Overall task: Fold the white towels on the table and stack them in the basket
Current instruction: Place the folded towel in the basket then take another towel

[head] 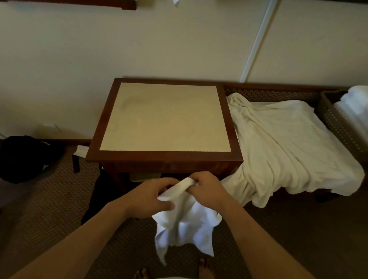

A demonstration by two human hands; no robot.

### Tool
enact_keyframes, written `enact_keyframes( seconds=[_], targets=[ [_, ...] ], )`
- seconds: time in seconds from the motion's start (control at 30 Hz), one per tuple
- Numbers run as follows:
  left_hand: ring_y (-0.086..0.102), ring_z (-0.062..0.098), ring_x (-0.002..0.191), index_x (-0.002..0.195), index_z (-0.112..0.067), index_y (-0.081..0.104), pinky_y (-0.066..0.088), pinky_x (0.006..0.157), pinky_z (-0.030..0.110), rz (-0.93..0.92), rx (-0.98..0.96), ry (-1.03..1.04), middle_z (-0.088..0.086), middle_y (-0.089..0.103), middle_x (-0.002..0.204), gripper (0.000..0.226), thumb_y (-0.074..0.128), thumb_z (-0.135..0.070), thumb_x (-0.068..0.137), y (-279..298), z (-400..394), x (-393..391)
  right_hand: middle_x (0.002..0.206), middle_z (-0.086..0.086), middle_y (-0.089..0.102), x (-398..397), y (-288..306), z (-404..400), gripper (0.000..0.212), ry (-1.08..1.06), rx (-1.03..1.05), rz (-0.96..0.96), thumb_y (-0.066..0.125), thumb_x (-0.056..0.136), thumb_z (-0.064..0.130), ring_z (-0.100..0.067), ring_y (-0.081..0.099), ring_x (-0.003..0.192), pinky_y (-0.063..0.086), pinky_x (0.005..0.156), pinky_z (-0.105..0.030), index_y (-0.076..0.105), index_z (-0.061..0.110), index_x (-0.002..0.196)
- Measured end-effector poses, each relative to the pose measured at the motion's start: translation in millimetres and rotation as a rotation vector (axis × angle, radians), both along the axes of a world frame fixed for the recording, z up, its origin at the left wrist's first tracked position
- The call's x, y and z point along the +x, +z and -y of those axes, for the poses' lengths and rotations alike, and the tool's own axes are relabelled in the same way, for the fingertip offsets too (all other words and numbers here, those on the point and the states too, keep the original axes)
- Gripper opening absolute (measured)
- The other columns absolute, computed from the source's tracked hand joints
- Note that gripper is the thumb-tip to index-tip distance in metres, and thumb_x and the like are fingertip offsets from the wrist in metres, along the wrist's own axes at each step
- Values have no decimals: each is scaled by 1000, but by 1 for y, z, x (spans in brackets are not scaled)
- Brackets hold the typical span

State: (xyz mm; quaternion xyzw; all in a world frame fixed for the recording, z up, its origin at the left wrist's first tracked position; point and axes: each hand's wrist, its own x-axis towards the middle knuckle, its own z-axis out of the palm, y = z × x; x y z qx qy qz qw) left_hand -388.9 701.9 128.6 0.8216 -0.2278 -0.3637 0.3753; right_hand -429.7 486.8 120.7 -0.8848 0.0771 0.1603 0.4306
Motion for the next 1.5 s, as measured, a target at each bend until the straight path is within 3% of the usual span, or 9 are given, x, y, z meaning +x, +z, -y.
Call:
enact_keyframes(
  seconds=[0.13, 0.33, 0.47, 0.6, 0.73, 0.93, 1.2, 1.33, 1.5],
  targets=[
    [60, 10, 75, 102, -30, 59, 48, 64, 25, 118, 145, 326, -3, 65, 90, 21, 72, -43, 91, -5, -6, 2, 98, 1, 71, -3, -6, 5, 20, -102, 52, -85, 72, 92, 20, -18, 67, 91, 55, 80, -32, 73, 16, 112],
    [50, 10, 62, 97, -27, 56, 42, 56, 24, 168, 9, 506, 1, 59, 83, 6, 61, -23, 99, 2, 17, -6, 116, -2, 60, -4, 3, -5, 63, -164, 319, -282, 80, 76, -3, -21, 62, 104, 55, 78, -31, 60, 24, 130],
    [69, 8, 86, 112, -32, 69, 59, 77, 30, -70, -113, 403, -8, 70, 102, 21, 61, -17, 100, 7, 26, -11, 109, -10, 74, -3, 13, -4, 58, -255, 497, -278, 85, 69, -8, -29, 72, 102, 59, 92, -50, 67, 24, 114],
    [73, 20, 105, 131, -24, 68, 59, 92, 39, -390, -184, 263, 2, 75, 116, 37, 54, -5, 102, 15, 23, -1, 94, -10, 78, -11, 22, 5, 56, -177, 524, -217, 85, 67, -11, -28, 75, 91, 61, 86, -46, 67, 17, 112],
    [73, 20, 93, 102, -18, 79, 59, 81, 34, -241, -58, 259, 3, 78, 98, 25, 57, -8, 100, 20, 27, 7, 91, -8, 77, -18, 20, 11, 51, -170, 585, -172, 86, 70, -8, -23, 74, 85, 59, 75, -36, 65, 12, 112],
    [69, 18, 83, 98, -13, 79, 56, 70, 31, -217, -115, 485, 8, 74, 95, 22, 57, -10, 100, 14, 25, 13, 90, -1, 76, -34, 3, 21, 6, -296, 495, -70, 73, 93, 13, -14, 70, 80, 55, 69, -24, 74, 14, 98],
    [73, 23, 87, 96, -15, 76, 62, 71, 35, -174, -267, 665, 6, 74, 93, 5, 72, -13, 93, -2, 39, -13, 96, -7, 78, -33, -9, -11, 12, -468, 651, 19, 68, 95, 5, -20, 75, 92, 59, 76, -30, 75, 9, 104],
    [76, 22, 96, 109, -15, 74, 61, 89, 43, -331, -373, 657, 8, 78, 101, 25, 72, -1, 89, -1, 38, -20, 99, -8, 78, -31, -11, -6, 19, -470, 624, 36, 70, 91, -1, -22, 75, 97, 61, 85, -38, 75, 8, 107],
    [72, 7, 91, 100, -30, 76, 58, 81, 22, 28, -221, 423, -9, 77, 92, 20, 77, -13, 90, -3, 33, -21, 100, -12, 78, -33, -14, -2, 26, -523, 732, 17, 73, 89, -3, -24, 75, 93, 57, 74, -30, 72, 9, 112]
  ],
)
